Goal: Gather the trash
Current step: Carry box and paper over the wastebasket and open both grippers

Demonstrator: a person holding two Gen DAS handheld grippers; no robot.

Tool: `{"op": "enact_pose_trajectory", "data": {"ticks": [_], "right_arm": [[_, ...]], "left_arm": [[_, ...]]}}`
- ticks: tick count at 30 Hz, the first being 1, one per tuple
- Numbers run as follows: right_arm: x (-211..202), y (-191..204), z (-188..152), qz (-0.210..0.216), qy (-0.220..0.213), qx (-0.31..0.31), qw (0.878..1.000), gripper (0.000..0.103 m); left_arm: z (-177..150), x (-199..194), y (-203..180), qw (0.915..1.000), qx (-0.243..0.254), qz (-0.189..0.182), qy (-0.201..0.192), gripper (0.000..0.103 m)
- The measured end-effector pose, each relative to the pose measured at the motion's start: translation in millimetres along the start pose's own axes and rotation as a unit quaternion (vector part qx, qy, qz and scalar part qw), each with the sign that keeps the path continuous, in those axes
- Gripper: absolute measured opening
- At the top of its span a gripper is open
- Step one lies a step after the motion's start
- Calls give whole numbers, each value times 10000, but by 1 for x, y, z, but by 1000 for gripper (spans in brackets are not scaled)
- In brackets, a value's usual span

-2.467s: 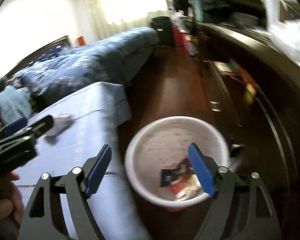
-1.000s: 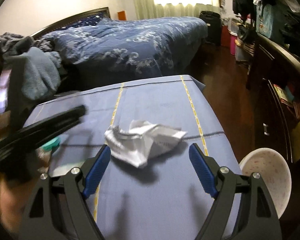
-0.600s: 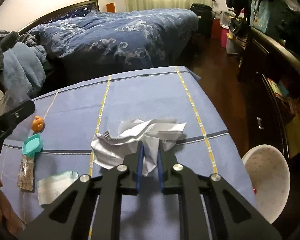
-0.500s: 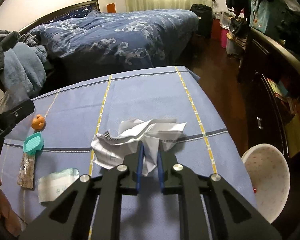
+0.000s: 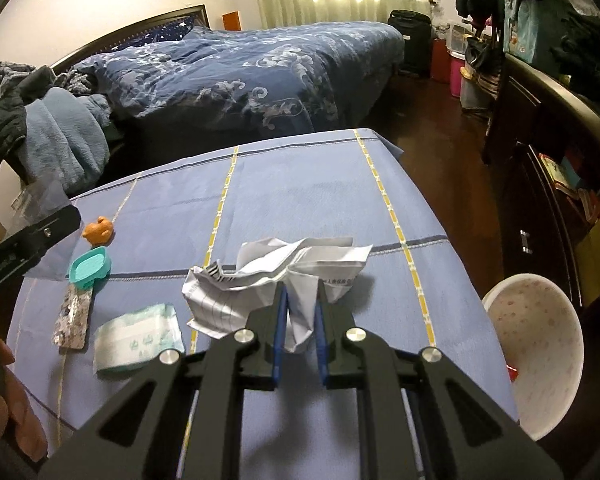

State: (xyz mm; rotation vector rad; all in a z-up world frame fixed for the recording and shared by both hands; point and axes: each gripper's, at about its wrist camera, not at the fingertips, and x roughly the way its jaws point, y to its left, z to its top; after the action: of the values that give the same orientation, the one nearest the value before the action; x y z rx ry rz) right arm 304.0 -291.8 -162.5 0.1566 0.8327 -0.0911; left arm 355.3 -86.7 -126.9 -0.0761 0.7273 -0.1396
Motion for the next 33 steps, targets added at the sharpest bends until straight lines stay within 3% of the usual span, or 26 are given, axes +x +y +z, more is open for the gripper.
{"op": "enact_pose_trajectory", "data": {"ticks": [9, 18, 33], "right_arm": [[-25, -14, -17, 188, -85, 79, 9998, 14], [-61, -48, -34, 284, -301, 231, 9989, 14], [-116, -132, -70, -111, -763, 743, 9943, 15]], "left_arm": [[-9, -14, -25, 9996, 276, -54, -36, 57], [-19, -29, -79, 9971, 680, -329, -39, 58], [-43, -42, -181, 9844, 1485, -948, -1, 58]]}}
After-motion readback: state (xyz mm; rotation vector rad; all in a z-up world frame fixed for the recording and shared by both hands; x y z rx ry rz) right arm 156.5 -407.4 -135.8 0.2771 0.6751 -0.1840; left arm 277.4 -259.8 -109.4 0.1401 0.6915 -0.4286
